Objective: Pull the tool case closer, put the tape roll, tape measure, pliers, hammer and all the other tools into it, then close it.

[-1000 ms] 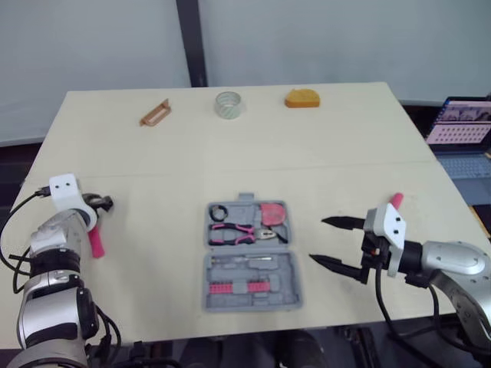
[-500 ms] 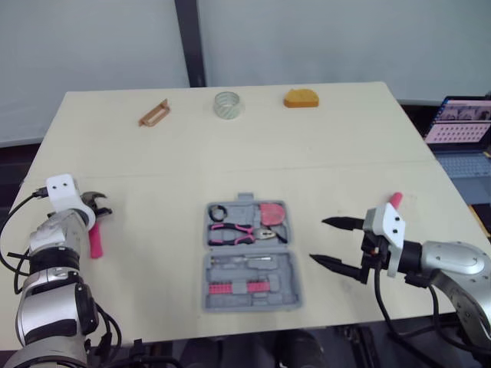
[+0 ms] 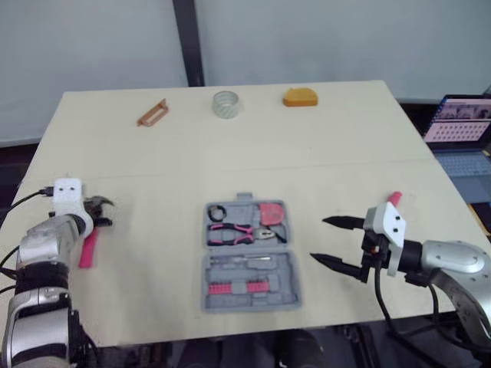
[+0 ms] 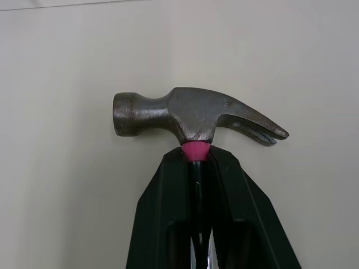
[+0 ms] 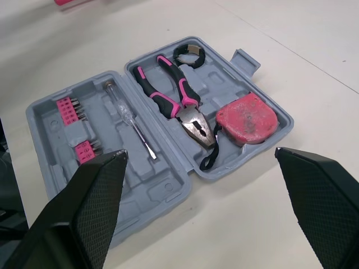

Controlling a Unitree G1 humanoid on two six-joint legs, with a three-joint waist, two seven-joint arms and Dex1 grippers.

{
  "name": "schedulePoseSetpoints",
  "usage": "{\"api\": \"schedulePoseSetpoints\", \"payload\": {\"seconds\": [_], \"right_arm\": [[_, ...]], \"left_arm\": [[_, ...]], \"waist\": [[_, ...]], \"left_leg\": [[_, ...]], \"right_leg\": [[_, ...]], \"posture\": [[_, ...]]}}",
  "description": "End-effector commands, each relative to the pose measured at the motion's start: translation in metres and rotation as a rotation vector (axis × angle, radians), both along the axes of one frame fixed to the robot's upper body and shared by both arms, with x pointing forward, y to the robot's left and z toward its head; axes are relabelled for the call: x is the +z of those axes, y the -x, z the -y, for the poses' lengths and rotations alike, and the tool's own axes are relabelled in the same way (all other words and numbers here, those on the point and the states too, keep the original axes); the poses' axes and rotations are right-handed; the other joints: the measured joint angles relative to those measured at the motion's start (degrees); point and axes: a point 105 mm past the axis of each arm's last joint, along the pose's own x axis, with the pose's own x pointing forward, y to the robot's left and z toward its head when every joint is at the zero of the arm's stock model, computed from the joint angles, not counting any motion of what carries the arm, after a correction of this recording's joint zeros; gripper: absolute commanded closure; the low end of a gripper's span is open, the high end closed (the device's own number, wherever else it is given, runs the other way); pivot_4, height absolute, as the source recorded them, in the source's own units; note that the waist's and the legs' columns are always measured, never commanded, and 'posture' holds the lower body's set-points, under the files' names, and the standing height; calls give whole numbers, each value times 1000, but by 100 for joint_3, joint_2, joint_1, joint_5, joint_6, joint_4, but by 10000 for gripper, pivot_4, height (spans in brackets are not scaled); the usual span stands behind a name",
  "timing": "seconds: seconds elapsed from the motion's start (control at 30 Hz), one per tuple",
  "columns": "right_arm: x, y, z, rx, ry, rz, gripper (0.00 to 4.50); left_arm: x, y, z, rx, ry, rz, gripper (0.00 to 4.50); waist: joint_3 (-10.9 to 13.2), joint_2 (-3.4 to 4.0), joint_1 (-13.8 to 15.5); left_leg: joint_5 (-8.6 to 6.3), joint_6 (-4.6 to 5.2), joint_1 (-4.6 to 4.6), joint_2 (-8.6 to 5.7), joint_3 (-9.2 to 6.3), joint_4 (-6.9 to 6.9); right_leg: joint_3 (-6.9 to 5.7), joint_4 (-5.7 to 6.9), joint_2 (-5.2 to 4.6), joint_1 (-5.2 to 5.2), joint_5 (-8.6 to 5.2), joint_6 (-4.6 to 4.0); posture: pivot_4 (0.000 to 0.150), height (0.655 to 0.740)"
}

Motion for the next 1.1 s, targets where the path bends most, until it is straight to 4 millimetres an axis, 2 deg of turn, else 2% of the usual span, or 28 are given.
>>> {"api": "schedulePoseSetpoints", "payload": {"seconds": [0.03, 0.23, 0.4, 0.6, 0.77, 0.97, 1.1], "right_arm": [[2, 2, 0, 37, 5, 24, 0], [-9, 10, 3, 89, 10, 21, 0], [-12, 14, 12, 104, 17, 13, 0], [-15, 20, 28, 125, 57, -11, 0], [-18, 24, 35, 138, 69, -24, 0], [-21, 16, 39, 92, 85, -25, 0], [-21, 17, 38, 82, 49, -60, 0]], "left_arm": [[25, 16, 50, -342, -25, -1, 44815], [35, 57, 116, -698, 22, -69, 44815], [38, 81, 148, -881, 26, -92, 44815], [42, 101, 175, -1053, 51, -122, 44815], [40, 109, 186, -1132, 45, -159, 44815], [35, 106, 207, -1221, 19, -161, 44815], [31, 106, 218, -1277, -21, -168, 44815]], "waist": [[3, -7, -8], [4, -8, 55], [5, -7, 50], [5, -7, 56], [5, -7, 63], [5, -7, 63], [6, -6, 72]], "left_leg": [[0, 0, -3, 0, 3, -3], [0, 0, -8, 0, 16, 1], [-1, 1, -2, 2, 25, -2], [-2, 4, -2, 2, 29, -2], [-3, 5, -3, 2, 30, 0], [-3, 5, -3, 2, 31, 1], [-3, 6, -4, 2, 31, 3]], "right_leg": [[7, 1, 0, -5, 0, 0], [24, -4, 0, -13, 0, 0], [30, -3, 1, -14, 0, -1], [33, -5, 0, -15, 0, -1], [33, -7, 0, -14, 0, -1], [35, -7, 0, -14, 0, -1], [35, -7, 0, -14, 0, -1]], "posture": [[1500, 7400], [1500, 7400], [1500, 7400], [1500, 7400], [1500, 7400], [1500, 7400], [1500, 7400]]}}
